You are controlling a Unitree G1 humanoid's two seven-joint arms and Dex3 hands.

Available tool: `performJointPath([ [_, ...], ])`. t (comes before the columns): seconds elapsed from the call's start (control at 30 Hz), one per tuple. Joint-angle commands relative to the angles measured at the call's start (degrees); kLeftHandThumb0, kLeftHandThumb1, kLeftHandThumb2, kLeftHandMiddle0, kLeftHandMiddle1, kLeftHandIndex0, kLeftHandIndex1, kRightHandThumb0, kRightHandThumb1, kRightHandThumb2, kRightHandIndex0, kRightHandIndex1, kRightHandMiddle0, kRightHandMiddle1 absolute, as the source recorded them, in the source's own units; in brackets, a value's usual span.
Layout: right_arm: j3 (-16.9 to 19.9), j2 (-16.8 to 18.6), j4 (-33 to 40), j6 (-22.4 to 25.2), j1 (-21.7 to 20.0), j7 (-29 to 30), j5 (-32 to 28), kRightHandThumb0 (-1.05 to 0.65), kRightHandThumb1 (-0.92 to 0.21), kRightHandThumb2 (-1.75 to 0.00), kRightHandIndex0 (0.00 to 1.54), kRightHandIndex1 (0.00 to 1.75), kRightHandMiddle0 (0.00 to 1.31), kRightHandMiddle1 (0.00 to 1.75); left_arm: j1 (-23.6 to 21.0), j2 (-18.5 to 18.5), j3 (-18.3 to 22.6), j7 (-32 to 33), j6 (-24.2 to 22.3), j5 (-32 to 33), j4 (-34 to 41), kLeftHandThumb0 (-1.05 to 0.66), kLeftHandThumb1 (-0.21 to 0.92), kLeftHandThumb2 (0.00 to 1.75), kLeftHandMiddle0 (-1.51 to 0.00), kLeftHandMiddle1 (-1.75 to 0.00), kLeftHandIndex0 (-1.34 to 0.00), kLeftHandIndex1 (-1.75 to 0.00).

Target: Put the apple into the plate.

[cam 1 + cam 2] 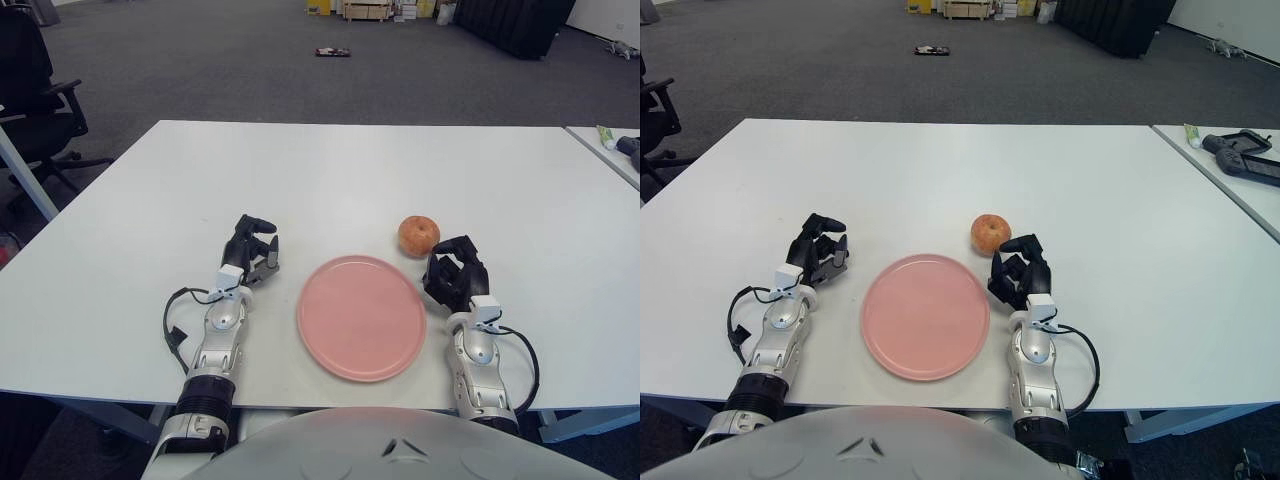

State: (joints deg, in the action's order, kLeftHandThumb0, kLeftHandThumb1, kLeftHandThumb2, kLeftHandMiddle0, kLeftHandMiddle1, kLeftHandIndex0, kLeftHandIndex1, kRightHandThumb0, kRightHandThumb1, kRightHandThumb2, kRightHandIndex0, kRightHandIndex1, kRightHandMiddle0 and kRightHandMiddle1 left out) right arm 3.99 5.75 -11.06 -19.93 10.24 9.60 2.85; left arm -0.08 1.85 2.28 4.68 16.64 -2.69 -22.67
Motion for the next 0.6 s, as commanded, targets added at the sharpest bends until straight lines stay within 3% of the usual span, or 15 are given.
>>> performJointPath([
  [0.0,0.2,0.06,-0.07,0.71,0.24,0.18,-0.48,-0.39,-0.63,-0.92,0.74,1.75,0.37,1.75,0.84,-0.22,-0.04,-0.01,-1.74,-0.08,-1.25,-0.39,0.66,0.89,-0.57,-1.75,-0.35,-1.75],
  [0.4,0.51,-0.81,0.14,0.24,-0.29,3.94,3.7,-0.39,-0.67,-0.88,0.71,1.75,0.35,1.75,0.87,-0.32,-0.09,0.0,-2.09,-0.09,-1.05,-0.39,0.65,0.9,-0.55,-1.75,-0.36,-1.75],
  [0.47,0.5,-0.77,0.77,-0.38,-0.3,5.53,5.22,-0.38,-0.71,-0.83,0.68,1.75,0.33,1.75,0.93,-0.35,-0.12,0.27,-2.04,-0.32,-0.97,-0.39,0.65,0.9,-0.55,-1.75,-0.36,-1.75],
  [0.57,0.39,-0.75,0.73,-1.91,-0.34,7.68,7.15,-0.36,-0.85,-0.63,0.52,1.69,0.24,1.75,1.03,-0.42,-0.1,0.47,-1.76,-0.41,-0.91,-0.39,0.65,0.9,-0.55,-1.75,-0.36,-1.75],
])
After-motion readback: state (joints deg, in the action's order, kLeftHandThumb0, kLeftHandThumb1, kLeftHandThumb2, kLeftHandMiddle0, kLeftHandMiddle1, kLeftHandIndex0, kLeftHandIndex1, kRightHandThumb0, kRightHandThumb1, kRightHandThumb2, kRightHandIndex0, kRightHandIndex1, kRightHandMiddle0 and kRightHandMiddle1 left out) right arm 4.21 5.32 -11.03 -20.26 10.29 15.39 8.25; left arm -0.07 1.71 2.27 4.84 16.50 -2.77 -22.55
